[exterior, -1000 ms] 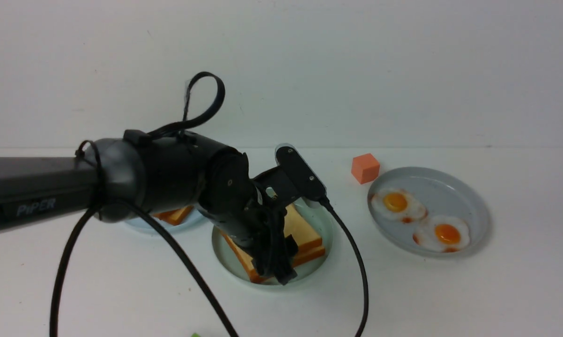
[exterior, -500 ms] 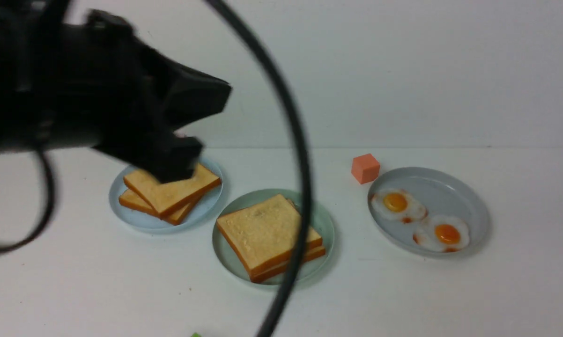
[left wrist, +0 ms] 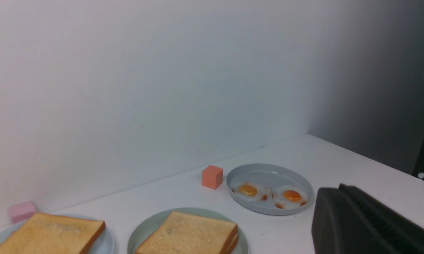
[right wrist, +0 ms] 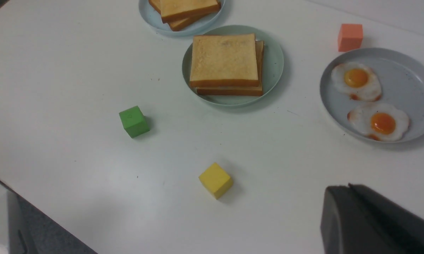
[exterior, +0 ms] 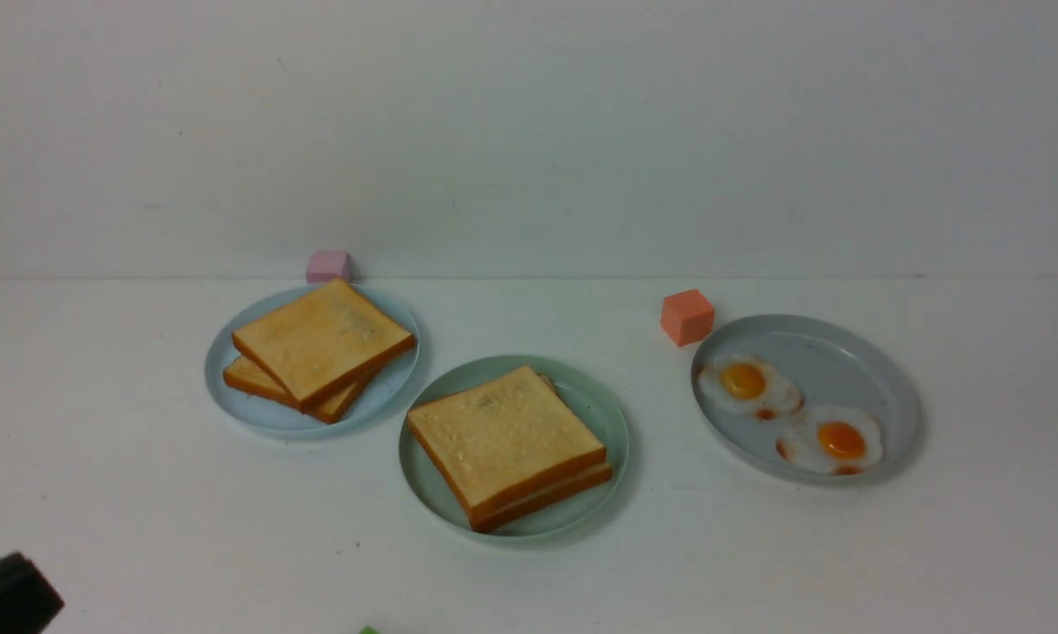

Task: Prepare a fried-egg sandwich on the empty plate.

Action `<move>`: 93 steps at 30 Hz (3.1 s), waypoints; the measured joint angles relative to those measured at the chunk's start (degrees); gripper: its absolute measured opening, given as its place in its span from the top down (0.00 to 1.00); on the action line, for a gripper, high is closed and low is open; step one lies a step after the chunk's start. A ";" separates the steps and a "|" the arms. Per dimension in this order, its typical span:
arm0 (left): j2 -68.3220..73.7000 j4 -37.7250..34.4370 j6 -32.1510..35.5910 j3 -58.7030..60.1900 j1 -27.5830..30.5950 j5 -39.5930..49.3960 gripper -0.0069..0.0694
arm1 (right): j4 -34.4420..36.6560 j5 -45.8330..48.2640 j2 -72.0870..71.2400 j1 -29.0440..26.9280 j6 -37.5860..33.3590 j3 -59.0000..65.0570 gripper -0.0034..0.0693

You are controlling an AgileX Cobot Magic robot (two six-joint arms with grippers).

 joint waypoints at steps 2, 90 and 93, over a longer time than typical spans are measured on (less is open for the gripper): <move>-1.05 -0.63 -1.11 1.53 0.00 -0.27 0.93 | 0.06 0.00 0.00 0.00 0.07 0.00 0.90; -2.22 6.36 -12.79 13.00 12.87 -4.60 0.93 | 8.72 -48.59 -38.70 -47.33 -11.81 68.67 0.96; -2.22 10.70 -18.03 13.09 22.81 -3.22 0.93 | 8.65 -48.59 -38.70 -47.33 -11.81 68.67 0.96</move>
